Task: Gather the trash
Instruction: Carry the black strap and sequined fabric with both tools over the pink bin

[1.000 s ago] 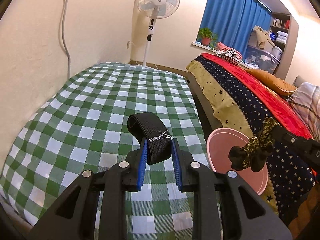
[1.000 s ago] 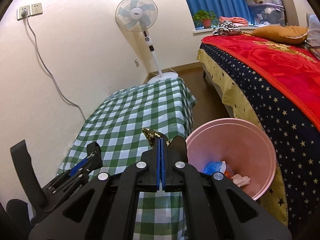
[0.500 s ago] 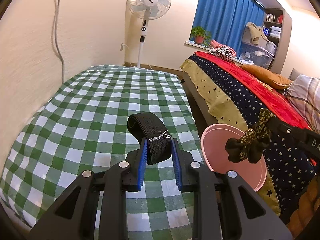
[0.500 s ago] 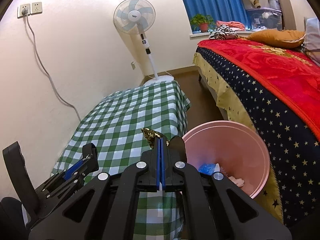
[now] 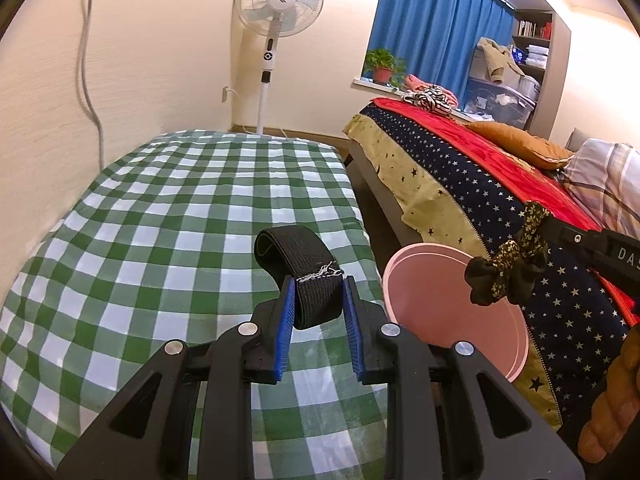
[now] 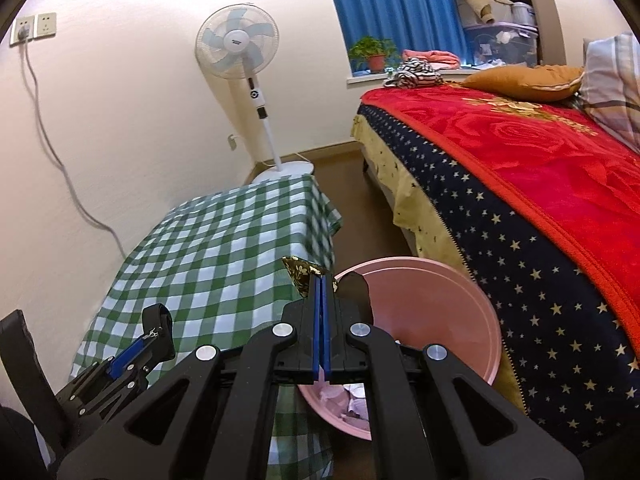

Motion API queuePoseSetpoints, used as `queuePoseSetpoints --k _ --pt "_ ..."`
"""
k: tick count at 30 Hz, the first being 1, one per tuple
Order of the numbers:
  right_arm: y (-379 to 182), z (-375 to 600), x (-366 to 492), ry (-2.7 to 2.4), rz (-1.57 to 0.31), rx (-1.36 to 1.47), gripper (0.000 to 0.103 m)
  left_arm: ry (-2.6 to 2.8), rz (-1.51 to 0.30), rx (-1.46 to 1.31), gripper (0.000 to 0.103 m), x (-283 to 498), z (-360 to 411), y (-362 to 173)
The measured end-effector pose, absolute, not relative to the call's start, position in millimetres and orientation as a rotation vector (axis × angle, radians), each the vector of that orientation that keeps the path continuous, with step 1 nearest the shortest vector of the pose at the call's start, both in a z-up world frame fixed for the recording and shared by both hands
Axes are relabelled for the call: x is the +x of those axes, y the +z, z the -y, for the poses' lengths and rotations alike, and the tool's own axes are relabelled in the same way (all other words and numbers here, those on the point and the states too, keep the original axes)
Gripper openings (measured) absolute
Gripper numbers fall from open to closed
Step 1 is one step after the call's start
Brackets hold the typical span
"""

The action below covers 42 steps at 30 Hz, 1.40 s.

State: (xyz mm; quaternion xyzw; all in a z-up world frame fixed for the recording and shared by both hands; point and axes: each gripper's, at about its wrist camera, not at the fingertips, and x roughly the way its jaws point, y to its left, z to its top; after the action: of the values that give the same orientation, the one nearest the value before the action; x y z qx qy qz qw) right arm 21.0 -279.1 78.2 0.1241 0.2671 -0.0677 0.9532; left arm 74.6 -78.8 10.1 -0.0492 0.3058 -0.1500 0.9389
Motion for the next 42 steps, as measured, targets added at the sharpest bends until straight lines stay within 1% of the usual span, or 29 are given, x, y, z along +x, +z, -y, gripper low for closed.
queuePoseSetpoints --k 24,42 --pt "74 324 26 -0.283 -0.547 0.267 0.001 -0.407 -0.641 -0.102 0.024 97 126 -3" --pt "68 336 31 -0.349 -0.575 0.25 0.001 -0.529 -0.681 -0.101 0.024 106 167 -15"
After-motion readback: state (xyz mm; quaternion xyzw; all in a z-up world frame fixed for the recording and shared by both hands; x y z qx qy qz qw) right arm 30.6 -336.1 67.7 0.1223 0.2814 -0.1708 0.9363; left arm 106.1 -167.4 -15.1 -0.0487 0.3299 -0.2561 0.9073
